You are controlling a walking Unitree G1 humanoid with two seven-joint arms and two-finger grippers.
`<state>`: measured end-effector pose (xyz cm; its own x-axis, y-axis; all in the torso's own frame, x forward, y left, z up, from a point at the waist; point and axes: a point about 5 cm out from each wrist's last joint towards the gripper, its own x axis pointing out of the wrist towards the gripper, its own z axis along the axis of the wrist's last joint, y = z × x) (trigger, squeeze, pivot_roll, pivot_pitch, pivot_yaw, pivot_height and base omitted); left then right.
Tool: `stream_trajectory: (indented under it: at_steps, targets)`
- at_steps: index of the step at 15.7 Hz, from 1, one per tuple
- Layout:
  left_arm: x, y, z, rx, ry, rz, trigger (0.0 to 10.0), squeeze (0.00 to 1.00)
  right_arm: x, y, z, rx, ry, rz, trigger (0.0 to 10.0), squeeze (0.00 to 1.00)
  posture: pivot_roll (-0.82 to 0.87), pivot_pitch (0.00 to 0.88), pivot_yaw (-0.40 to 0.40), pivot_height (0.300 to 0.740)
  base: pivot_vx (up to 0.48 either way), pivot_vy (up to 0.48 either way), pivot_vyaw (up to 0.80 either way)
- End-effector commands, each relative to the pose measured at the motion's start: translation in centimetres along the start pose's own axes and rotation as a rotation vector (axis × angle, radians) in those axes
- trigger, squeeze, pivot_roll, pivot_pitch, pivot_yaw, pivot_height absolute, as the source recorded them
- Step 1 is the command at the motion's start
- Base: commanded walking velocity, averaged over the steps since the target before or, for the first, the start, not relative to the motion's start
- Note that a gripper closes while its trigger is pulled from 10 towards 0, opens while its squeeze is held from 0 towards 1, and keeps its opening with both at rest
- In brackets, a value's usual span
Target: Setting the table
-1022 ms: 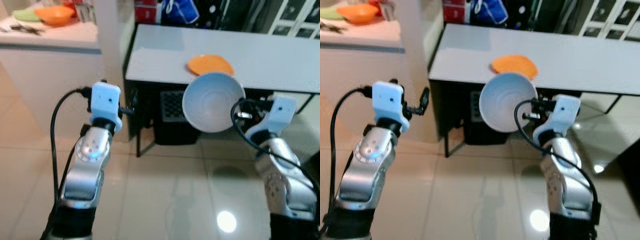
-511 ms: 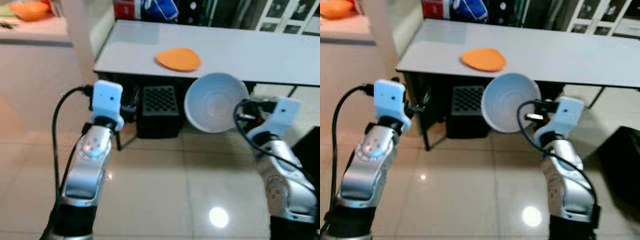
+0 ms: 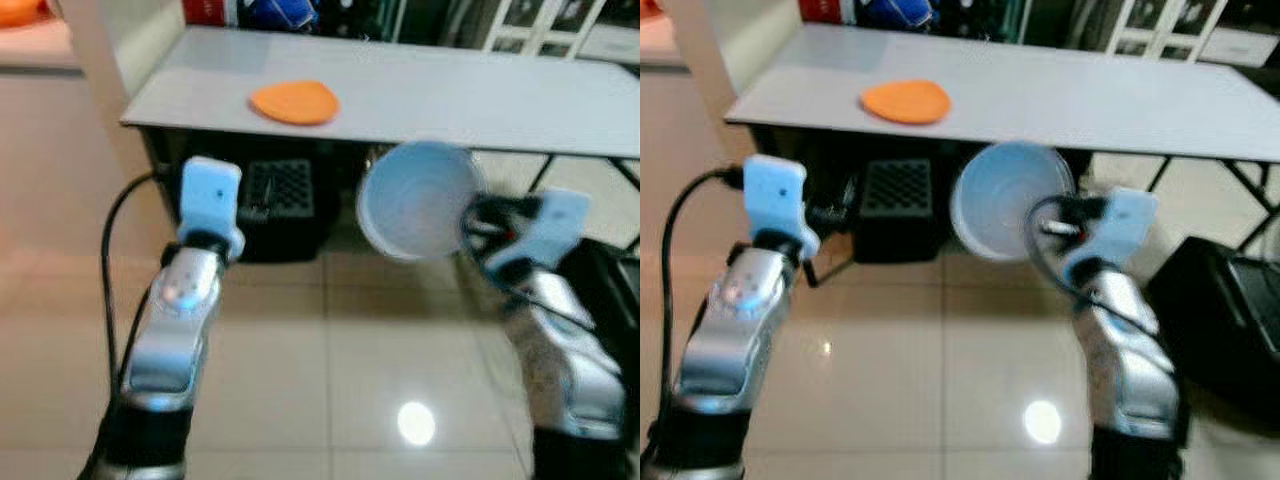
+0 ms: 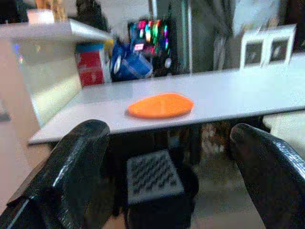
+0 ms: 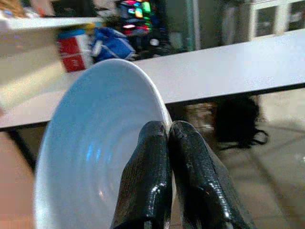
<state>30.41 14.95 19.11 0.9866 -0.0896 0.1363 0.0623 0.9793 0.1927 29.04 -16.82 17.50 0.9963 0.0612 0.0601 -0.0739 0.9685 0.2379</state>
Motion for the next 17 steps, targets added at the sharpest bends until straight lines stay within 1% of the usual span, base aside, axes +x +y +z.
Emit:
stream_trajectory:
  at_steps: [1, 3, 4, 5, 6, 9, 10, 11, 14, 17]
  targets:
    - [0.2, -0.2, -0.1, -0.015, 0.022, -0.006, 10.0, 0.0, 0.1, -0.2, 1.0, 0.001, -0.043, 0.002, 10.0, 0.0, -0.03, 0.0, -0.04, 0.74, 0.0, 0.48, 0.0]
    - [0.1, -0.2, -0.1, -0.011, 0.01, 0.004, 10.0, 0.0, 0.1, -0.1, 1.0, 0.001, -0.041, 0.009, 10.0, 0.0, -0.03, 0.0, -0.04, 0.74, 0.0, 0.48, 0.0]
    - [0.1, -0.3, 0.1, 0.003, -0.006, -0.002, 10.0, 0.0, 0.1, -0.1, 1.0, 0.002, -0.039, 0.009, 10.0, 0.0, -0.03, 0.0, -0.043, 0.74, 0.0, 0.0, 0.0]
    - [0.1, -0.5, 0.0, 0.017, 0.006, -0.006, 10.0, 0.0, 0.0, -0.2, 0.9, 0.003, -0.034, 0.007, 10.0, 0.0, -0.03, 0.0, -0.043, 0.74, 0.0, 0.0, 0.0]
    - [0.1, -0.6, 0.3, 0.003, -0.003, -0.005, 10.0, 0.0, 0.0, -0.2, 0.9, 0.005, -0.031, 0.005, 10.0, 0.0, -0.03, 0.0, -0.044, 0.74, 0.0, 0.0, 0.0]
    - [0.1, -0.8, 0.6, 0.021, -0.042, -0.008, 10.0, 0.0, 0.0, -0.3, 0.8, 0.01, -0.027, 0.001, 10.0, 0.0, -0.03, 0.0, -0.042, 0.74, 0.0, 0.0, 0.0]
    - [0.1, -0.6, 1.0, 0.011, -0.069, 0.003, 10.0, 0.0, 0.1, -0.2, 0.8, 0.014, -0.028, -0.002, 10.0, 0.0, -0.03, 0.0, -0.038, 0.74, 0.0, 0.0, 0.0]
    - [0.2, -0.4, 1.0, 0.007, -0.069, 0.009, 10.0, 0.0, 0.0, -0.2, 0.7, 0.016, -0.028, -0.002, 10.0, 0.0, -0.03, 0.0, -0.038, 0.74, 0.0, 0.0, 0.0]
    - [0.6, -0.1, 1.2, 0.013, -0.076, 0.007, 10.0, 0.0, 0.4, 0.3, 0.7, 0.022, -0.036, 0.008, 10.0, 0.0, -0.03, 0.0, -0.026, 0.74, 0.286, 0.0, 0.0]
    - [0.6, 0.0, 1.4, 0.016, -0.082, -0.004, 10.0, 0.0, 0.5, 0.1, 0.5, 0.036, -0.033, -0.008, 10.0, 0.0, 0.0, 0.0, -0.031, 0.74, 0.349, 0.0, 0.0]
